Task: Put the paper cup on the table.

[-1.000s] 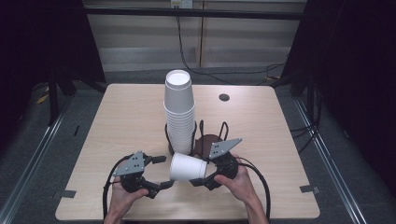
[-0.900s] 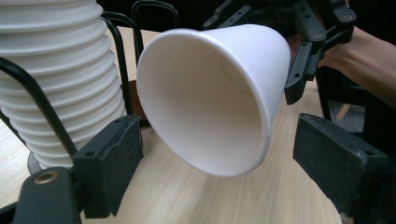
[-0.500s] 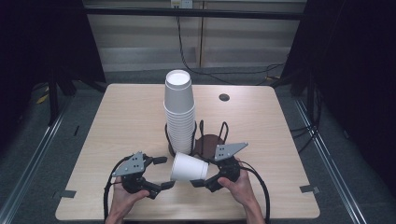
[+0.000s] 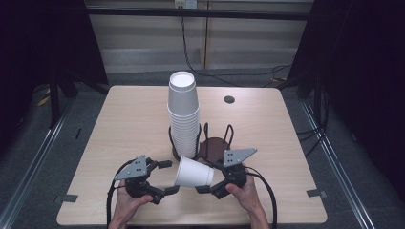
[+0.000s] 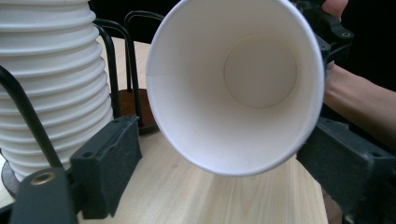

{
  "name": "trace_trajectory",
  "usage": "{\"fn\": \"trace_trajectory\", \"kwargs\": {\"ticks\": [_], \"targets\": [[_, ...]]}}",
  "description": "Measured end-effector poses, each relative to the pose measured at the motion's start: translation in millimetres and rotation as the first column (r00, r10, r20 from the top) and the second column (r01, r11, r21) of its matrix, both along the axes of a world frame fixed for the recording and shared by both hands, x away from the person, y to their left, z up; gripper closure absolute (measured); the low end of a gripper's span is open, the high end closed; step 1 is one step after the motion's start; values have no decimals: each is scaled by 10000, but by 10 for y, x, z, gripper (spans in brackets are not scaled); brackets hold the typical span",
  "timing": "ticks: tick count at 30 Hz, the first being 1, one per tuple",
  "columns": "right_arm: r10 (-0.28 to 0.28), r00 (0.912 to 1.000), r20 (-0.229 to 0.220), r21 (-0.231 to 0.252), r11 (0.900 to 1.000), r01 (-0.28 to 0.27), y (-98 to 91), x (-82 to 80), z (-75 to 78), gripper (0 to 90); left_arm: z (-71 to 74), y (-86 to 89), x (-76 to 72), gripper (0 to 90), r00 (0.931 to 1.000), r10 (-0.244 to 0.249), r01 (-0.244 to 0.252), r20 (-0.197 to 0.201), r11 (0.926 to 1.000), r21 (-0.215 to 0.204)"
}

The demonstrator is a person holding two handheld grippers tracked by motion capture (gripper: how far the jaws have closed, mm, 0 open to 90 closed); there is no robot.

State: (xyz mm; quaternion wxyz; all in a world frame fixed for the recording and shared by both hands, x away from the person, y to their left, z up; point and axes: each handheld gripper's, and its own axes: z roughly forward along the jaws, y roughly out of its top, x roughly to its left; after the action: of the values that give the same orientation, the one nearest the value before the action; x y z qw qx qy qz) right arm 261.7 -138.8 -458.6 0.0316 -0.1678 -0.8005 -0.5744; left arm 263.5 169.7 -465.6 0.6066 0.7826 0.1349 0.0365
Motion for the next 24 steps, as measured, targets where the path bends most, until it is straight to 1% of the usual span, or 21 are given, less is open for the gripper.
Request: {"fn": "trace_trajectory", "kwargs": {"ticks": [3, 5, 8, 9, 10, 11, 12, 14, 18, 21, 24], "targets": [[130, 9999, -3, 36, 9999, -130, 5, -7, 5, 228, 4, -32, 3, 33, 9999, 107, -107, 23, 9998, 139], [213, 9998, 0, 9, 9998, -213, 14, -14, 13, 228, 9, -56, 13, 0, 10000, -6, 5, 21, 10000, 97], [253, 9997, 51, 56, 9997, -253, 20, -14, 20, 228, 40, -100, 23, 0, 9997, -228, 227, 24, 9997, 121], [289, 9996, 62, 31, 9996, -289, 24, -13, 23, 228, 46, -112, 24, 0, 9996, -256, 255, 138, 9996, 130], [291, 9995, 71, -4, 9996, -291, 29, -13, 25, 228, 55, -129, 22, 0, 9995, -286, 284, 163, 9995, 118], [302, 9995, 103, -19, 9995, -302, 33, -13, 26, 228, 71, -143, 29, 0, 9993, -358, 356, 131, 9992, 203], [332, 9994, 108, 7, 9994, -332, 34, -13, 28, 228, 80, -150, 32, 0, 9993, -365, 363, 107, 9992, 172], [320, 9994, 128, -1, 9995, -320, 33, -12, 31, 228, 104, -163, 44, 0, 9988, -481, 481, 51, 9988, -97], [364, 9992, 145, -250, 9990, -360, 53, -19, 24, 228, 146, -190, 67, 11, 9978, -660, 660, 38, 9978, -32], [409, 9990, 163, -191, 9990, -406, 63, -19, 22, 228, 146, -216, 88, 12, 9964, -851, 851, -24, 9960, -257], [432, 9989, 191, -207, 9989, -428, 77, -19, 21, 229, 129, -234, 109, 0, 9954, -954, 951, -101, 9952, -251]]}}
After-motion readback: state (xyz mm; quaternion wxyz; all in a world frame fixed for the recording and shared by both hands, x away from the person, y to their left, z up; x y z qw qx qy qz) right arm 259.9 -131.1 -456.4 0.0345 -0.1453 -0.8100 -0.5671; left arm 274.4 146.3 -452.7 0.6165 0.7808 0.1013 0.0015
